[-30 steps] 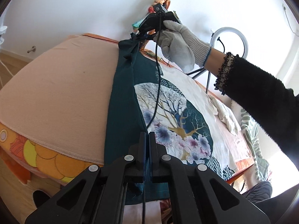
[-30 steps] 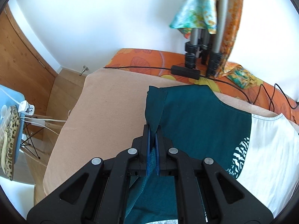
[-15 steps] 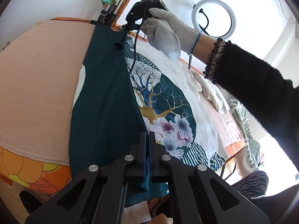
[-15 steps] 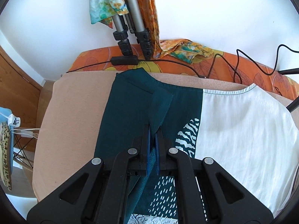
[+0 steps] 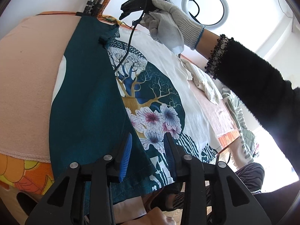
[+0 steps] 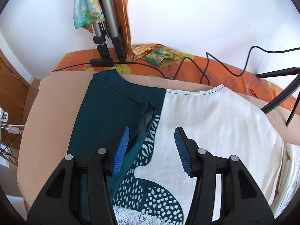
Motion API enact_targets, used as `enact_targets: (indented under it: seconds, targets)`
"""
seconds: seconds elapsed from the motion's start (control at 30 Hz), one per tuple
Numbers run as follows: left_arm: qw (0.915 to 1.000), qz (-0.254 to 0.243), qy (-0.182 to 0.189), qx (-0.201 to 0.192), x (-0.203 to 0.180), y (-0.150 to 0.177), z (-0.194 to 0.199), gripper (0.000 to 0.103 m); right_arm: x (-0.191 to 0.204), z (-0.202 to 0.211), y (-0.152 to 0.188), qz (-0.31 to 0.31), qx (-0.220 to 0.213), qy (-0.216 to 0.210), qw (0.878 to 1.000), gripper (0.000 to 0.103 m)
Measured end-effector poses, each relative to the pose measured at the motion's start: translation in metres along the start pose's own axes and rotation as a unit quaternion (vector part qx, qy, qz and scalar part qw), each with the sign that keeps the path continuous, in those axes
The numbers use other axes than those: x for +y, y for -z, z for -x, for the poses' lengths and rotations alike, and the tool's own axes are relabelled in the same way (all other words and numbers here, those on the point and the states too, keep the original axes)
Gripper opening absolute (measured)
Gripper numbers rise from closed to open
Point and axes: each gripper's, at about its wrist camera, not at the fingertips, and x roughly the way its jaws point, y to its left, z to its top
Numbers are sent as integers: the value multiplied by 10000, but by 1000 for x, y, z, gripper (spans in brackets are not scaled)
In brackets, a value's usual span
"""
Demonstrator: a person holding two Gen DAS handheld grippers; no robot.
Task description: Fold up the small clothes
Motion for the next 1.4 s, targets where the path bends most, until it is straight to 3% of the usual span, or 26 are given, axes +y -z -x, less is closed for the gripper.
enact_targets:
  seconds: [0.3,0.4,0.63,0.9,1.13,1.33,1.4]
  targets:
    - [9977,-311,397,-460,-17,2,45,34,-51,105,36,-73,-534,5,9985,53]
    - [9962,-533,32,-684,-17,1,66,34,-64,142,60,-94,-752,-14,9971,53]
    - [9932,-357,-671,-877,11,4,88,34,-94,205,134,-261,-1062,-148,9939,53]
    - [9878,-1019,-792,-875,-23,18,77,34,-139,255,199,-503,-1381,-101,9891,53]
    - [9833,-1560,-569,-752,-74,19,51,34,-192,296,231,-701,-1662,132,9835,53]
    - [9839,-1692,-395,-423,-99,16,17,34,-215,305,251,-810,-1801,140,9802,53]
    - [9824,-1818,-309,-288,-112,19,2,34,-222,301,259,-879,-1758,45,9805,40]
